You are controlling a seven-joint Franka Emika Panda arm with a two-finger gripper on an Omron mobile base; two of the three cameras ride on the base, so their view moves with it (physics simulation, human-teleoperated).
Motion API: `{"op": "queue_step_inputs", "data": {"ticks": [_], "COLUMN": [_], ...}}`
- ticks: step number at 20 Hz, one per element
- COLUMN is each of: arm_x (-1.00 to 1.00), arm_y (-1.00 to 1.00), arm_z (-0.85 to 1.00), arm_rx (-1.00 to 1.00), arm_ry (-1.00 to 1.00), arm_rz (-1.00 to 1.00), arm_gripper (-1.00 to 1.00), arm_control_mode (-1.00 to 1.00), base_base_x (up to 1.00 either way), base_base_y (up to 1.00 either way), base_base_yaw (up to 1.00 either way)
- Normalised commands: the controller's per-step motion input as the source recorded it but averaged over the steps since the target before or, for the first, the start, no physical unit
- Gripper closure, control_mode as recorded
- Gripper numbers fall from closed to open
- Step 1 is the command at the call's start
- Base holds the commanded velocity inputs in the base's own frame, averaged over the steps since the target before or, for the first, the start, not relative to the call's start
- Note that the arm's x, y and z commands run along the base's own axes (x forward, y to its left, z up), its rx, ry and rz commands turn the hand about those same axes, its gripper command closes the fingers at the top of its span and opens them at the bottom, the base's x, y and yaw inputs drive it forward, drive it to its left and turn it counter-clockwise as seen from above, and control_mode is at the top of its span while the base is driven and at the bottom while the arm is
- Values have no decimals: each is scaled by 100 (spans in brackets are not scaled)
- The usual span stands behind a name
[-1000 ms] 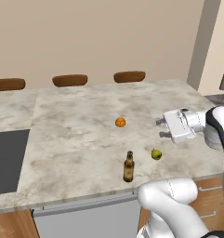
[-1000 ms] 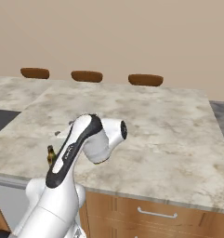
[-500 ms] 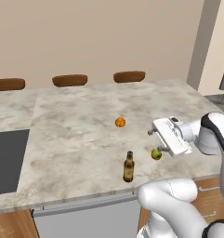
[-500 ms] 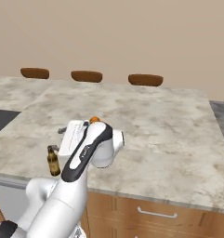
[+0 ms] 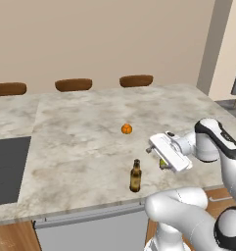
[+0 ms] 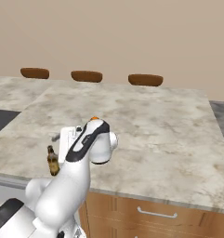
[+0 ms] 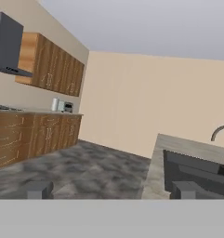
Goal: Place the beer on the top shelf of the fridge to keep it out of children's reach, and place the pear and orange on lower shelves for easy access.
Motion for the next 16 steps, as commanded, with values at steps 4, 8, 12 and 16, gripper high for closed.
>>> {"op": "queue_step_inputs", "data": {"ticks": [4, 8, 12, 16], "arm_x": [1, 8, 13, 19], "arm_y": [15, 6, 1, 0], "arm_z": [-30, -15, -20, -32], "arm_rx": [0, 0, 0, 0], "arm_ry": [0, 0, 0, 4], "arm_rz": [0, 0, 0, 0], "arm_gripper": [-100, -100, -100, -100], "arm_control_mode": [-100, -100, -100, -100], "base_base_x": [0, 0, 0, 0], "base_base_y": [0, 0, 0, 0], "base_base_yaw": [0, 0, 0, 0]}}
